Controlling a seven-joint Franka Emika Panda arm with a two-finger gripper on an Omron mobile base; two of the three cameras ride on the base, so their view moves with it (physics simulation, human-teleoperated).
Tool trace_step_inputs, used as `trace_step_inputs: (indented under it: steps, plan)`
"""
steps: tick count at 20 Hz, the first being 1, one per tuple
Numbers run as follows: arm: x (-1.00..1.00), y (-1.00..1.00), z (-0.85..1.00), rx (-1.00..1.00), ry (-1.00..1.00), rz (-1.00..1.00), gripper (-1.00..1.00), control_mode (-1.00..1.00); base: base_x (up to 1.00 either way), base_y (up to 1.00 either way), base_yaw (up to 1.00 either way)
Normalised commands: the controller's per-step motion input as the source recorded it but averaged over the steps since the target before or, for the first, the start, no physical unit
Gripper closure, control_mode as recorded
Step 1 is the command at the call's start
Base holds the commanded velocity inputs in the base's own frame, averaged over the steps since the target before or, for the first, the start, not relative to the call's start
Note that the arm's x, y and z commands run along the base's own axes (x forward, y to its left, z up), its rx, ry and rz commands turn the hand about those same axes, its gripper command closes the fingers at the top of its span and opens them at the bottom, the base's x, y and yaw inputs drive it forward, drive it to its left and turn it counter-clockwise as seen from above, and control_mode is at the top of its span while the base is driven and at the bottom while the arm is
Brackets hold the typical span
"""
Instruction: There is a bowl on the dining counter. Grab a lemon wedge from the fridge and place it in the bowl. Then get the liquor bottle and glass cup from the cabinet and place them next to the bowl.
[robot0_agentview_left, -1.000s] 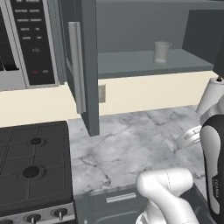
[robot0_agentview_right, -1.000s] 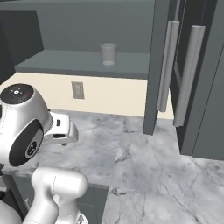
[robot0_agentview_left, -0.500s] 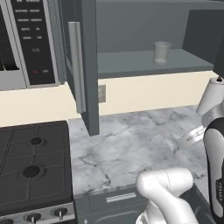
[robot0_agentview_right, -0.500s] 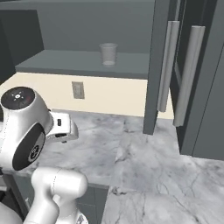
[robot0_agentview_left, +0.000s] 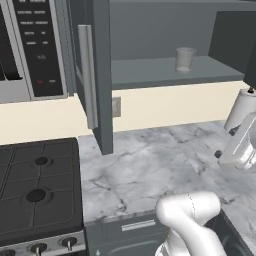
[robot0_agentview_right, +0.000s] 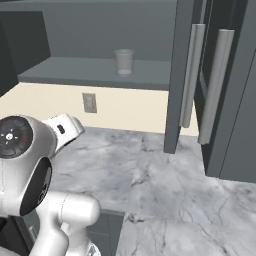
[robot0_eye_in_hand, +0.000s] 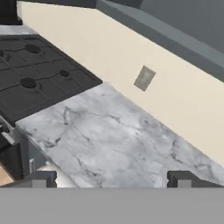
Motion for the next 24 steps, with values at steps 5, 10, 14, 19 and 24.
trace_step_inputs:
  steps: [5,10,14,19,24]
  plan:
    - [0.0,0.1,0.59,-0.23,-0.37,0.25,-1.0,-1.0,0.0,0.0,0.0]
    - [0.03,0.04,0.51,-0.34,-0.23,0.14,-1.0,-1.0,0.0,0.0,0.0]
    - [0.33,0.0,0.4,-0.36,-0.08,0.1,-1.0,-1.0,0.0,0.0,0.0]
    - [0.59,-0.08,0.16,-0.3,0.0,0.04,-1.0,-1.0,0.0,0.0,0.0]
    - [0.76,-0.05,0.0,-0.24,-0.02,0.0,-1.0,-1.0,0.0,0.0,0.0]
